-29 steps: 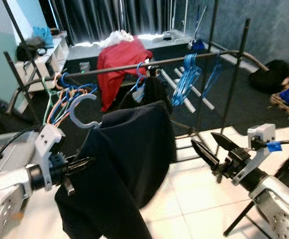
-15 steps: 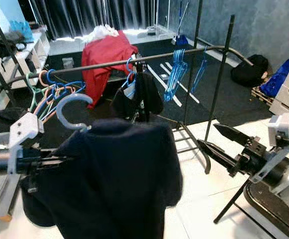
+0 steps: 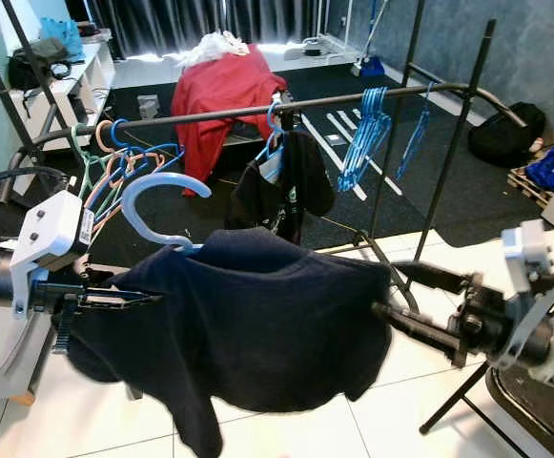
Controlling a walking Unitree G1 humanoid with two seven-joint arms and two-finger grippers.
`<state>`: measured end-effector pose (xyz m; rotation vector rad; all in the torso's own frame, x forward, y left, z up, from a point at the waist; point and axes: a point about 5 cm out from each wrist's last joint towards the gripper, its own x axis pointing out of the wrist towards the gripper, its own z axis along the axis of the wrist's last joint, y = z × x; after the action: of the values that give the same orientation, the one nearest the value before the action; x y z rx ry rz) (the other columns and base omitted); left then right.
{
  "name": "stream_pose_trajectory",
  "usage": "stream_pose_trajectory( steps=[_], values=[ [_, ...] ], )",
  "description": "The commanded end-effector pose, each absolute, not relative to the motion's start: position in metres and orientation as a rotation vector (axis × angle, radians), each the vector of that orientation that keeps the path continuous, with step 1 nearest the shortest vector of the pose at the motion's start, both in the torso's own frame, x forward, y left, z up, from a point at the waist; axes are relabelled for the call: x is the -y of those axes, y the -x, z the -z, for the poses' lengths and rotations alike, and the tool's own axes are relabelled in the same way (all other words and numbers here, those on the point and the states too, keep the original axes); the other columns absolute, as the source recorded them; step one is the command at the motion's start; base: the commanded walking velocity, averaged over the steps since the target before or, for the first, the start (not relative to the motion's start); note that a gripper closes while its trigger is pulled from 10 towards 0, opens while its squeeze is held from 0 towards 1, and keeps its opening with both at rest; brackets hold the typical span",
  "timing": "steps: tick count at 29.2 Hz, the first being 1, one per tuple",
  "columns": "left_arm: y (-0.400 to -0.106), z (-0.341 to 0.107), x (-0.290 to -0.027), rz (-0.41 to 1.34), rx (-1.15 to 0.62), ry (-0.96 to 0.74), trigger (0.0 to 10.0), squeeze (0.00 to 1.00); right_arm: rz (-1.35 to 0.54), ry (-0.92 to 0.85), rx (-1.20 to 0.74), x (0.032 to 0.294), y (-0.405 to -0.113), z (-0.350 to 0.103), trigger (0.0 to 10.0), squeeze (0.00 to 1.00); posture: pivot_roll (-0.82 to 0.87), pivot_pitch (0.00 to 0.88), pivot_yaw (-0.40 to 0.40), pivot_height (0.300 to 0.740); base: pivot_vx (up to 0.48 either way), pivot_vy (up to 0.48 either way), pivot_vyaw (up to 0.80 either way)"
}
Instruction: Hang hanger
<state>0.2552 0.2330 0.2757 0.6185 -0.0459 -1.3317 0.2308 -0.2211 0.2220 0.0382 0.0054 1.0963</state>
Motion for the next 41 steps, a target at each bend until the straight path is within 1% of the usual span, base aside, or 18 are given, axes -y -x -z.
stream_pose_trajectory(
  steps=[1,5,10,12,13,14,19,25,26,33,34,35,38,40,41],
  values=[
    [-0.256,-0.283,-0.229,1.376,0.084,-0.65,10.0,0.0,-1.147,-0.076,0.001,0.222,-0.228,-0.228,10.0,0.0,-0.13,0.0,0.007,0.74,0.0,0.0,0.0],
    [-0.256,-0.284,-0.227,1.389,0.085,-0.66,10.0,0.0,-1.158,-0.086,-0.002,0.223,-0.227,-0.23,10.0,0.0,-0.13,0.0,0.007,0.74,0.0,0.0,0.0],
    [-0.258,-0.29,-0.223,1.407,0.101,-0.676,10.0,0.0,-1.173,-0.047,-0.11,0.231,-0.223,-0.225,10.0,0.0,-0.13,0.0,0.008,0.74,0.0,0.0,0.0],
    [-0.258,-0.29,-0.223,1.407,0.101,-0.676,10.0,0.0,-1.173,-0.047,-0.11,0.231,-0.223,-0.225,10.0,0.0,-0.13,0.0,0.008,0.74,0.0,0.0,0.0],
    [-0.259,-0.293,-0.224,1.401,0.107,-0.683,10.0,0.0,-1.17,-0.036,-0.143,0.233,-0.222,-0.222,10.0,0.0,-0.13,0.0,0.007,0.74,0.0,0.0,0.0],
    [-0.26,-0.296,-0.225,1.394,0.11,-0.693,10.0,0.0,-1.179,-0.033,-0.185,0.233,-0.22,-0.218,10.0,0.0,-0.13,0.0,0.007,0.74,0.0,0.0,0.0],
    [-0.262,-0.301,-0.226,1.389,0.11,-0.705,10.0,0.0,-1.196,-0.039,-0.251,0.229,-0.214,-0.207,10.0,0.0,-0.12,0.0,0.01,0.74,0.0,0.0,0.0],
    [-0.263,-0.299,-0.225,1.392,0.106,-0.702,10.0,0.0,-1.167,-0.045,-0.254,0.229,-0.215,-0.203,10.0,0.0,-0.13,0.0,0.012,0.74,0.0,0.0,0.0],
    [-0.263,-0.299,-0.225,1.393,0.1,-0.703,10.0,0.0,-1.163,-0.042,-0.256,0.23,-0.215,-0.203,0.0,0.0,-0.13,0.0,0.014,0.74,0.0,0.0,0.0],
    [-0.266,-0.296,-0.227,1.382,0.079,-0.707,10.0,0.0,-1.144,-0.045,-0.222,0.232,-0.217,-0.208,0.0,0.0,-0.13,0.0,0.015,0.74,0.0,0.0,0.0],
    [-0.271,-0.285,-0.235,1.34,0.01,-0.732,10.0,0.0,-1.099,-0.02,-0.202,0.236,-0.222,-0.209,0.0,0.0,-0.14,0.0,0.014,0.74,0.0,0.0,0.0],
    [-0.271,-0.285,-0.235,1.34,0.01,-0.732,10.0,0.0,-1.099,-0.02,-0.202,0.236,-0.222,-0.209,0.0,0.0,-0.14,0.0,0.014,0.74,0.0,0.0,0.0],
    [-0.281,-0.255,-0.263,1.225,-0.211,-0.848,10.0,0.0,-0.927,0.056,-0.155,0.247,-0.238,-0.211,0.0,0.0,-0.14,0.0,0.016,0.74,0.0,0.0,0.0],
    [-0.281,-0.255,-0.263,1.225,-0.211,-0.848,10.0,0.0,-0.927,0.056,-0.155,0.247,-0.238,-0.211,0.0,0.0,-0.14,0.0,0.016,0.74,0.0,0.0,0.0],
    [-0.282,-0.25,-0.269,1.197,-0.259,-0.88,10.0,0.0,-0.875,0.08,-0.143,0.252,-0.242,-0.213,0.0,0.0,-0.14,0.0,0.016,0.74,0.0,0.0,0.0]
  ],
)
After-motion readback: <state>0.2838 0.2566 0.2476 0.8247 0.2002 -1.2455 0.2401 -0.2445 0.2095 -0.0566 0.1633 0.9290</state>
